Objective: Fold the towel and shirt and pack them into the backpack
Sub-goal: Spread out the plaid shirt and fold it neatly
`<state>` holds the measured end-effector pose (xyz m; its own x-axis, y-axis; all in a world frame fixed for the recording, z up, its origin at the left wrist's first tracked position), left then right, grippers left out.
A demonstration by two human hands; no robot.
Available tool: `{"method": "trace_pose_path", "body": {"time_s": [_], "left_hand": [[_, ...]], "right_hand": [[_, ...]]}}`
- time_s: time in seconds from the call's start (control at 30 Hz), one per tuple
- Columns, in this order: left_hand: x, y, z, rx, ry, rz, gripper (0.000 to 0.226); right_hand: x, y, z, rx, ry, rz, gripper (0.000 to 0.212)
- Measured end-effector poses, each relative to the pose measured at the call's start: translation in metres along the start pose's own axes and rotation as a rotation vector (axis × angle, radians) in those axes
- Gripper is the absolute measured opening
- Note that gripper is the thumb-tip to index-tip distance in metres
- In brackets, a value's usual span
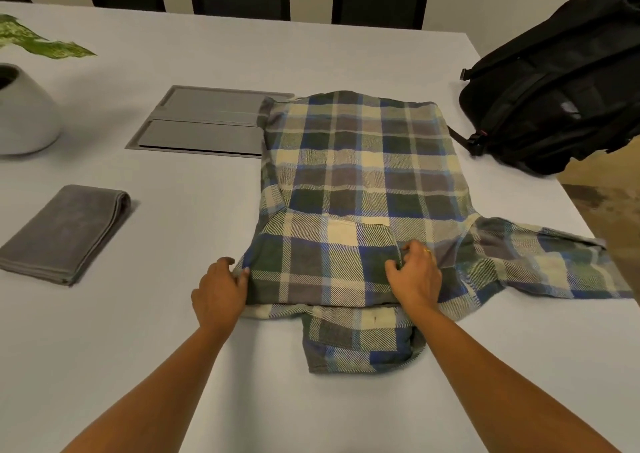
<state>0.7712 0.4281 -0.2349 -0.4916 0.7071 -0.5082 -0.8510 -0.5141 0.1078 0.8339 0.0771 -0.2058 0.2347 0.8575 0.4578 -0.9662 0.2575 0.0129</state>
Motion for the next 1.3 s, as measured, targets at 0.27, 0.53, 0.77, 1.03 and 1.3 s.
{"method": "trace_pose_path", "body": {"time_s": [0.27,0.53,0.77,1.03,1.3], "left_hand": [[-0.042,-0.073,0.011,0.02,0.153,-0.053,0.041],[-0.109,-0.211,-0.002,0.125,0.111,-0.157,0.048],[-0.151,-0.311,-0.022,0.106,0.233,-0.142,0.05],[-0.175,-0.37,-0.069,0.327,0.283,-0.108,0.038],[-0.273,-0.345,-0.07,0.162,0.377,-0.393,0.03]], "right_hand": [[0.106,-0.025,-0.029,0.059,-0.137,0.252,0.011],[0.213,-0.072,-0.092,0.268,-0.281,0.264,0.017],[0.251,-0.109,-0.151,0.377,-0.251,0.222,0.052],[0.265,-0.134,-0.184,0.393,-0.221,0.272,0.043],[0.228,-0.156,-0.149,0.212,-0.599,0.179,0.036]]}}
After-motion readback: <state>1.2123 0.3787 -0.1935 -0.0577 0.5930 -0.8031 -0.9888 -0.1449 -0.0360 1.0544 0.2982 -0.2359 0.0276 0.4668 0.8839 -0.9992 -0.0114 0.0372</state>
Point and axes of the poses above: each hand's wrist, its own y-axis away from the middle knuckle, its own z-axis out of the back of the hand, x = y × z, the point moved 9 cm from there along -y, towards the middle knuckle, and after that the axes turned 3 degrees about y, right-handed, at the moved point
